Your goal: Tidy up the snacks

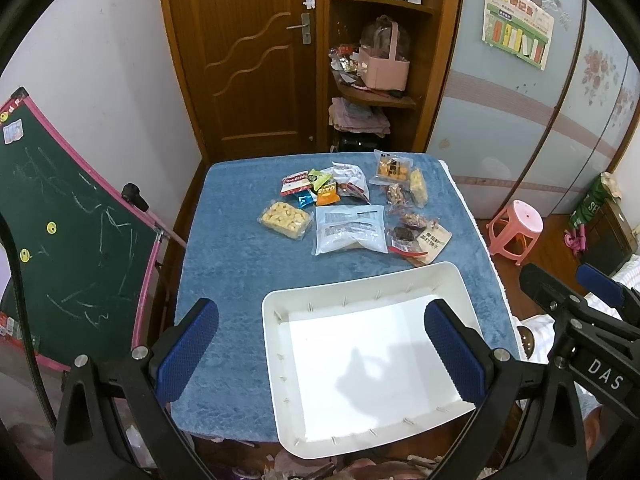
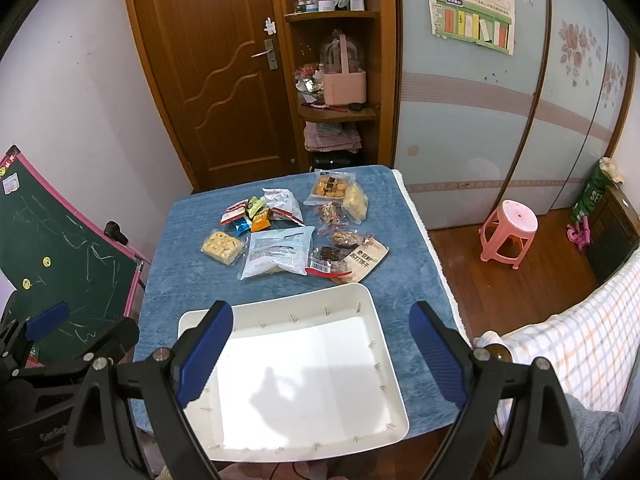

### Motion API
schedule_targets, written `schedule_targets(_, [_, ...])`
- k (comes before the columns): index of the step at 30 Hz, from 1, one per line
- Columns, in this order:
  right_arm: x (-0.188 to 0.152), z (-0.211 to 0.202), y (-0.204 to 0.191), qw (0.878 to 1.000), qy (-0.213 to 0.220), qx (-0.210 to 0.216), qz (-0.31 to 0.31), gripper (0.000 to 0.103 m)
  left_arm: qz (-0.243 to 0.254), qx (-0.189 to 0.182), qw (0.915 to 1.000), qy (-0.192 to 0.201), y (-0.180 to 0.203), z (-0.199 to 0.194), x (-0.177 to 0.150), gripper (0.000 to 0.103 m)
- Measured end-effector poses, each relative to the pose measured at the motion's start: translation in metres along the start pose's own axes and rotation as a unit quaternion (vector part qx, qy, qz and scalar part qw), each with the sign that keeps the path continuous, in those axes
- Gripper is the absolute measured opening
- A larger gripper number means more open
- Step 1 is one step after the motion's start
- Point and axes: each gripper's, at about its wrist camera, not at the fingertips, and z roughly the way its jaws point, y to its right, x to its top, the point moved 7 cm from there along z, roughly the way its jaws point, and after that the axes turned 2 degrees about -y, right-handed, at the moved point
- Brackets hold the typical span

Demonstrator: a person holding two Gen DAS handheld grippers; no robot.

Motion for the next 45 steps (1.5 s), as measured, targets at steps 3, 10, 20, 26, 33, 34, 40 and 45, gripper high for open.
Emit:
schedule_targets(3, [0.0,-0.001,0.001,1.0,0.0,0.001,0.0,0.091,-0.003,0.001,1.0,0.0,0.0,-0.004,-0.003,0.102])
schedule_targets(10, [-0.001,-0.003,0.006,1.0,0.001,0.002,-0.001,0.091,-0.009,0.003,1.0,0.001,0.001,-0.008,-0.006,0.102])
schedule_targets(20, [-0.004,-0.01,0.012,1.0,0.002,0.005,-0.004,0.091,-0.016,0.006,0.9998,0.004,0.011,-0.013,-0.01,0.102])
schedule_targets(26, [-0.01,-0.015,0.027,1.0,0.002,0.012,-0.012,0.091,-0.026,0.007,0.9996,0.002,0.023,-0.016,-0.016,0.102])
schedule_targets(33, [-0.015,-0.018,0.047,1.0,0.003,0.023,-0.019,0.091,-0.035,0.011,0.9993,0.004,0.039,-0.02,-0.023,0.102])
schedule_targets(34, [-0.016,-0.018,0.049,0.999,0.004,0.024,-0.02,0.091,-0.036,0.011,0.9993,0.004,0.04,-0.02,-0.024,0.102])
schedule_targets(40, [-0.019,-0.016,0.057,0.999,0.0,0.037,-0.027,0.091,-0.044,0.022,0.9988,0.002,0.043,-0.021,-0.029,0.102])
schedule_targets(45, [-0.02,-0.01,0.058,0.998,-0.007,0.051,-0.029,0.091,-0.049,0.037,0.9981,-0.002,0.039,-0.02,-0.029,0.103])
